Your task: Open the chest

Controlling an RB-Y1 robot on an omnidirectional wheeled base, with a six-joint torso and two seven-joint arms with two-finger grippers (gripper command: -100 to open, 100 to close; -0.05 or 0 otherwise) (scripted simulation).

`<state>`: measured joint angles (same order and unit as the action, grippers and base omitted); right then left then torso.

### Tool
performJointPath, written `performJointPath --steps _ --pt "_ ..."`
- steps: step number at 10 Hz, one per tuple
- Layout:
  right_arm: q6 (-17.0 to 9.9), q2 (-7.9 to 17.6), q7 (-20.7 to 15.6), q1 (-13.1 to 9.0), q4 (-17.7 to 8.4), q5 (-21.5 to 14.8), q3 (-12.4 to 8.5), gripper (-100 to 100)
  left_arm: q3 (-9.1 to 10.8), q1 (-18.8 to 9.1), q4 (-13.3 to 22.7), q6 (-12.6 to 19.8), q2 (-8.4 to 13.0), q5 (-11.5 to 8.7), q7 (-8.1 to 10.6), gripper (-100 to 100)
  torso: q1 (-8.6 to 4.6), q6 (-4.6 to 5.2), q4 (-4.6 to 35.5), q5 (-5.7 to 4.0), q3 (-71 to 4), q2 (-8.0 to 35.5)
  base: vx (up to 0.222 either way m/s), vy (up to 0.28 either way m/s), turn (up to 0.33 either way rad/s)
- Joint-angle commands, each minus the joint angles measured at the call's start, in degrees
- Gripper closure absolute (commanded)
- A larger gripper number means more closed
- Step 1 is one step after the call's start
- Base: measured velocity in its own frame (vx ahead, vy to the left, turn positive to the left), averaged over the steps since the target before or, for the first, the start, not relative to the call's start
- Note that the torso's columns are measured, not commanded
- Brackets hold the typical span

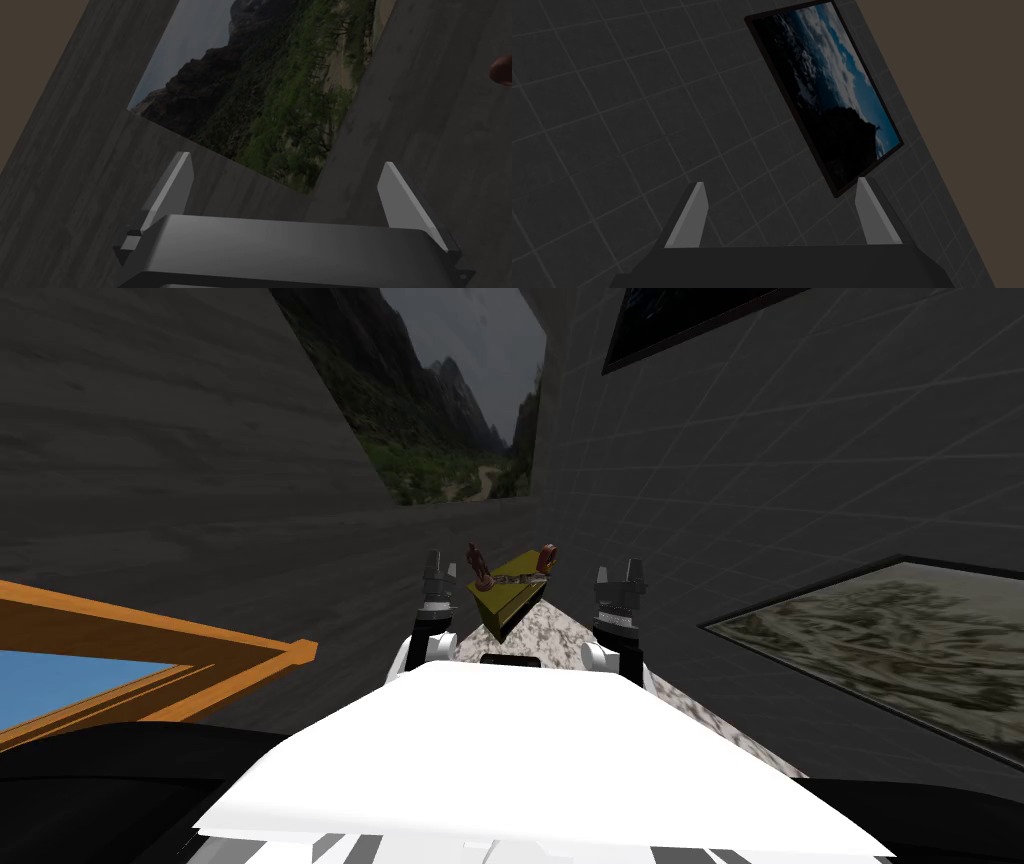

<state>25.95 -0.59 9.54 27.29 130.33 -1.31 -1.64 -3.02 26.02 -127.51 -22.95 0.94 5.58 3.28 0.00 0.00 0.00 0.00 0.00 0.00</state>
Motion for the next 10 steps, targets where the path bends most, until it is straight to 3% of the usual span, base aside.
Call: performJointPath --steps 1,9,10 --pt "0.0 0.0 0.0 0.0 0.0 0.0 0.0 0 0.00 0.0 0.0 0.0 0.0 0.0 0.00 0 0.00 0.00 2.3 0.00 -4.7 2.3 0.000 0.000 0.000" --pt "0.0 0.0 0.0 0.0 0.0 0.0 0.0 0 0.00 0.0 0.0 0.0 0.0 0.0 0.00 0 0.00 0.00 35.4 0.00 -70.7 35.4 0.000 0.000 0.000" --pt "0.0 0.0 0.0 0.0 0.0 0.0 0.0 0 -0.21 -0.5 0.5 0.6 1.9 -0.2 0.12 -100 0.00 0.00 39.6 0.00 -79.2 39.6 0.010 -0.006 -0.034"
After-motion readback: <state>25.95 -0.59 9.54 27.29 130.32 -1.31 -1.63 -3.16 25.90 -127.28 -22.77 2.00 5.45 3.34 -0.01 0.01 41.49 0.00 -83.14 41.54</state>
